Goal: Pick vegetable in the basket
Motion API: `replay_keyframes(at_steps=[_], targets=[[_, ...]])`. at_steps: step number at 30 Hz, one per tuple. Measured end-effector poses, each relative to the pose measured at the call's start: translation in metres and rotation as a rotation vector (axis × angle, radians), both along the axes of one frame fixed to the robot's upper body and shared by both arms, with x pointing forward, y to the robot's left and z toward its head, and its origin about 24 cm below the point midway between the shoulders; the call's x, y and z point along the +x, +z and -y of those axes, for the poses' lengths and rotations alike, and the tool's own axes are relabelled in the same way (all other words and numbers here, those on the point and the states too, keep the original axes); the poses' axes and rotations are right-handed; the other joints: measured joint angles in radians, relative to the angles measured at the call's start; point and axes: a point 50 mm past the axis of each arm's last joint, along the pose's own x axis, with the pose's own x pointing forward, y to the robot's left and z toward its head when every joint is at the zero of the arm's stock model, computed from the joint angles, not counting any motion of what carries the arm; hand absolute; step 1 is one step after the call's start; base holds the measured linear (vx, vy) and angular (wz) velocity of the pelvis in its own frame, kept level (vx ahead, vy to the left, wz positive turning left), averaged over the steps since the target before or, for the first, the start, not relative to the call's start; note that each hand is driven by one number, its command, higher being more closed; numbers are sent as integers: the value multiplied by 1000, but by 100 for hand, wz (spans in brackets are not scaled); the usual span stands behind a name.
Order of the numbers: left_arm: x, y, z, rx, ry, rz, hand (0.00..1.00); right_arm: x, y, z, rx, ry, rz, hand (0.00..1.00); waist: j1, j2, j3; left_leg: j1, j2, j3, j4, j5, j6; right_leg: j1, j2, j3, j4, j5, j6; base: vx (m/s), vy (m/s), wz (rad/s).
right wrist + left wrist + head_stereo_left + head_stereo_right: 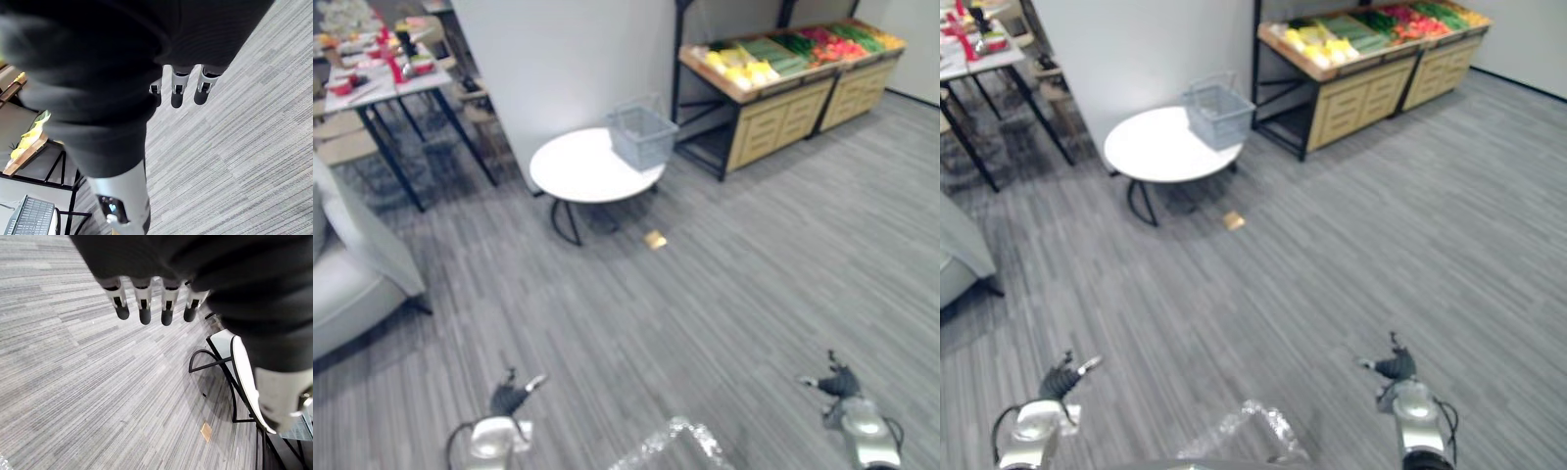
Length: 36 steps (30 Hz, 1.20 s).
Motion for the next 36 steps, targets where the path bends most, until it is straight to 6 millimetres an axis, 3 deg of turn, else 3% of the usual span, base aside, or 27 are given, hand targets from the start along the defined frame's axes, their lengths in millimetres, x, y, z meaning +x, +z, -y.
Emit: replay_keyframes(at_steps=[22,29,30,31,32,33,35,36], targets=[[2,1,3,-29,23,30,0,0,-8,-16,31,16,-16,0,-20,-3,-4,-4,-4,-17,-2,7,-2,16,-3,-21,-26,8,10,-15,-13,2],[2,-2,10,-43,36,30,0,13,-2,-18,37,21,10,0,-18,-3,14,-54,-6,-13,6,17,-7,-87,-14,-19,97,-40,0,-45,-15,1],[2,-1,9,-40,41,33,0,13,-3,-20,38,26,10,0,-17,-10,21,-74,1,-7,61,-17,-15,-91,-18,-20,122,-64,-12,-53,-70,3],[2,-1,8,-37,52,36,0,14,-3,-21,39,34,8,0,-14,-15,26,-148,32,2,226,-104,-31,-101,-13,-17,140,-86,-18,-46,-61,-1],[1,-2,8,-39,57,36,0,14,-2,-21,38,35,11,0,-9,-8,30,-190,61,12,323,-150,-48,-100,0,-14,141,-90,-24,-38,-87,-14],[5,0,9,-44,60,49,0,17,0,-20,32,37,20,0,7,7,68,-305,154,50,633,-182,-48,-78,33,-9,138,-94,-34,-16,-67,-17],[7,1,10,-45,61,56,0,19,2,-17,23,37,24,0,13,9,114,-405,234,73,885,-128,-4,-36,51,-3,139,-99,-51,7,-46,-16],[4,-1,12,-48,69,50,0,20,4,-14,14,33,28,0,17,9,129,-445,253,74,948,-137,-12,-19,49,8,139,-108,-57,54,19,-20]])
